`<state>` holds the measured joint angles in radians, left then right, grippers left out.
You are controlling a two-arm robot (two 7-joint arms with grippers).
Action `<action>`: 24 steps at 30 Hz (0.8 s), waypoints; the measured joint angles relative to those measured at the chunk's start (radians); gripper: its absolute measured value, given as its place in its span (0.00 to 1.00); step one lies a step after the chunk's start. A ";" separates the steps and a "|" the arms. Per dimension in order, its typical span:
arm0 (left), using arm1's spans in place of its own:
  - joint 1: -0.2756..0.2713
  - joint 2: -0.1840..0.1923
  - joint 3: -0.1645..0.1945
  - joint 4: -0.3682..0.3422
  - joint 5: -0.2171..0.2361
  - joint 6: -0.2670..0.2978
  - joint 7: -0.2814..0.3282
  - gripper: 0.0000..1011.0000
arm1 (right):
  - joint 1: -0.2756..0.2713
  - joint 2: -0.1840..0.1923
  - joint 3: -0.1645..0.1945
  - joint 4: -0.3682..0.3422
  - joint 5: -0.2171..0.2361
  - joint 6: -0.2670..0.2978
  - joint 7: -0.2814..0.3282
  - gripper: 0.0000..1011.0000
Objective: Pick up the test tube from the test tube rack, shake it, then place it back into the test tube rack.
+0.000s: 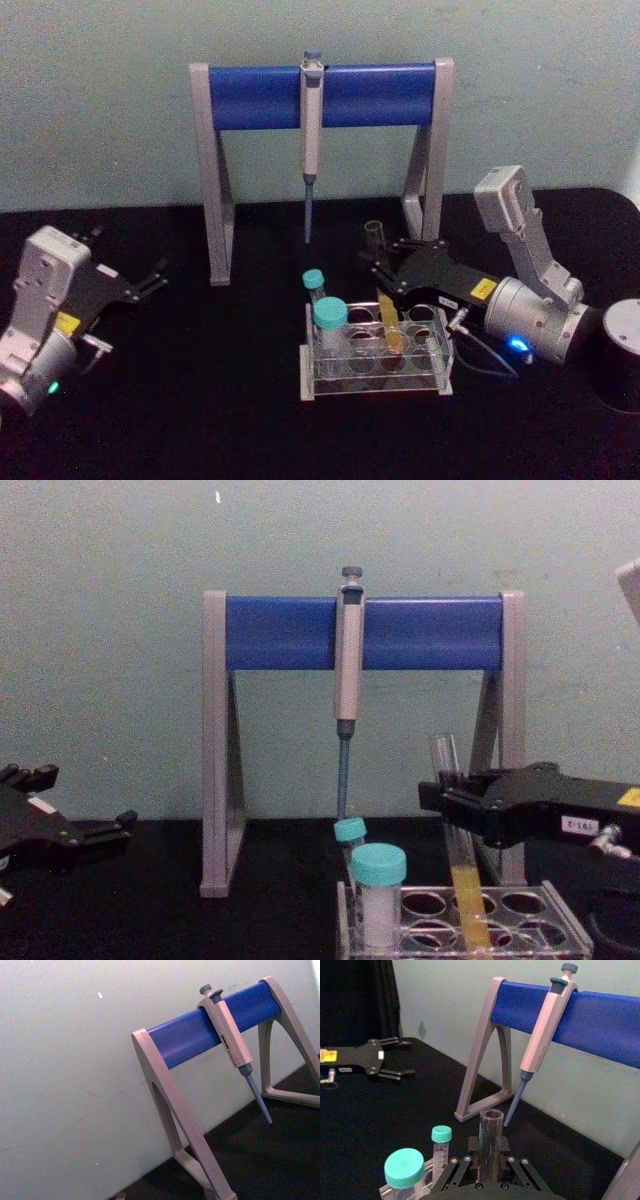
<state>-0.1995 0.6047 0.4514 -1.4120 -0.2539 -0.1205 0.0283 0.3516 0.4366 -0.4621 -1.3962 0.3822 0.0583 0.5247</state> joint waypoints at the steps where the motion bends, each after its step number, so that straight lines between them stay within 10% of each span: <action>1: 0.000 0.000 0.000 0.000 0.000 0.000 0.000 0.99 | -0.001 0.000 0.001 0.000 0.004 0.000 0.003 0.23; 24: 0.000 0.000 0.000 0.000 0.000 0.000 0.000 0.99 | -0.051 0.024 0.072 -0.115 0.113 -0.073 0.002 0.23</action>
<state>-0.1995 0.6047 0.4514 -1.4120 -0.2539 -0.1205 0.0283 0.3007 0.4605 -0.3905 -1.5114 0.4954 -0.0146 0.5269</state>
